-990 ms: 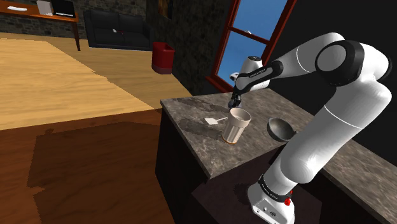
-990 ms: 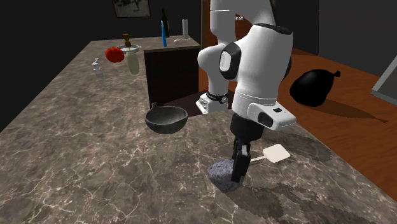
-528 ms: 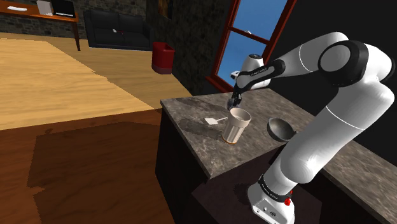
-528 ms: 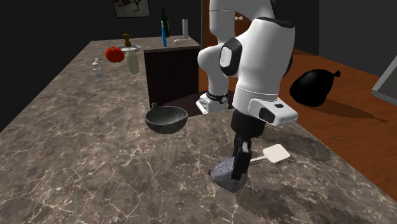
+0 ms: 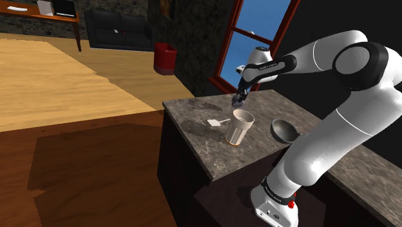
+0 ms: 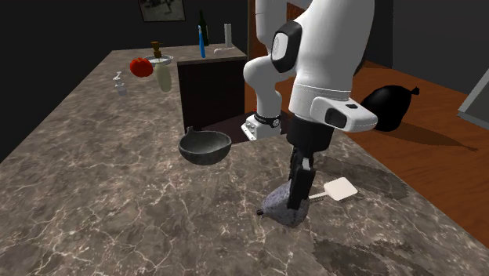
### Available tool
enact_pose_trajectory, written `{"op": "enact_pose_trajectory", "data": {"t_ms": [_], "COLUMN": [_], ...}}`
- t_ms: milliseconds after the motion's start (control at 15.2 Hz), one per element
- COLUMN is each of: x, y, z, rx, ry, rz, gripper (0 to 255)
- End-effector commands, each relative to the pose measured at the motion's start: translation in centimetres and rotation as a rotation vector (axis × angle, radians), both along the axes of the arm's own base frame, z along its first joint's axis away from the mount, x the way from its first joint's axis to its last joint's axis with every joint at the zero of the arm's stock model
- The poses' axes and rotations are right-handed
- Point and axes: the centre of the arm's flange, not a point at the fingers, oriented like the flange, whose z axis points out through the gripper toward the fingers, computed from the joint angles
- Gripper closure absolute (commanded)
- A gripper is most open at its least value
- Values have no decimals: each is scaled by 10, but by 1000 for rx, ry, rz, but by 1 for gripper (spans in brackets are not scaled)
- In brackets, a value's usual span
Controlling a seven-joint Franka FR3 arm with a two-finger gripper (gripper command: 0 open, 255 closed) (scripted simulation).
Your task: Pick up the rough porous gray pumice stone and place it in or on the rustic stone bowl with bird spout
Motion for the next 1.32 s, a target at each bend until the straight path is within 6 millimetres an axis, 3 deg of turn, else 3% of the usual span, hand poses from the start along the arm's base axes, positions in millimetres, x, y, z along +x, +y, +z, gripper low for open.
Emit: {"op": "enact_pose_trajectory", "data": {"t_ms": [0, 1254], "x": [0, 0], "y": [1, 1], "z": [11, 112], "rx": [0, 0], "ry": [0, 0], "rz": [0, 0], "gripper": [255, 255]}}
